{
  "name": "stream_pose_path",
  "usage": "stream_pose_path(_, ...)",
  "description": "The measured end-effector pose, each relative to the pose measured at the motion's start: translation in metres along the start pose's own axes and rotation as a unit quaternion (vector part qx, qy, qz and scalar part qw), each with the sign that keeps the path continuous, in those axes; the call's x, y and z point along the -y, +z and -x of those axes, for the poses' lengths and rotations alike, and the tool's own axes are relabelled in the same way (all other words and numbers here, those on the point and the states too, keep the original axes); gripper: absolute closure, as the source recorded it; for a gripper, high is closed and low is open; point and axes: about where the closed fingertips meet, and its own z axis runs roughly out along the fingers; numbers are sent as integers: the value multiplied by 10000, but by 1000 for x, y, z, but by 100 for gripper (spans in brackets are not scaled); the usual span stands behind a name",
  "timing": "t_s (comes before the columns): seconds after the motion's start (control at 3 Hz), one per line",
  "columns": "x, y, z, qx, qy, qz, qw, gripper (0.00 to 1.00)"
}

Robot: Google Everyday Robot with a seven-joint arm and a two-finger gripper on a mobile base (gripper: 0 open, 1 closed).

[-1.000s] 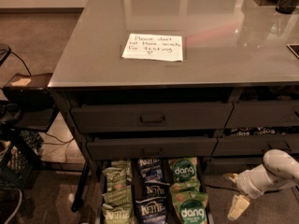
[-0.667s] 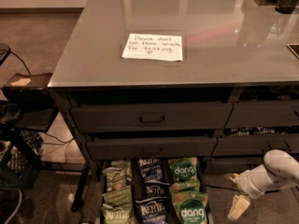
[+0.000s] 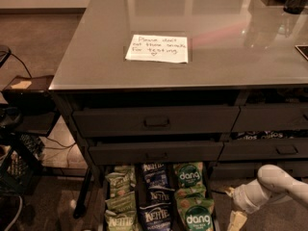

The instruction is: Pick green rice chip bag from bottom drawer and place on counter

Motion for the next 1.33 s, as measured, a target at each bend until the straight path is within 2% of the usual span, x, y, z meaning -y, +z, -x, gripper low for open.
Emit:
stream_pose_path(0.67, 7, 48, 16, 271, -588, 17, 9979, 0)
stream_pose_path(1.33, 33, 73, 16, 316, -760, -40, 9966, 0)
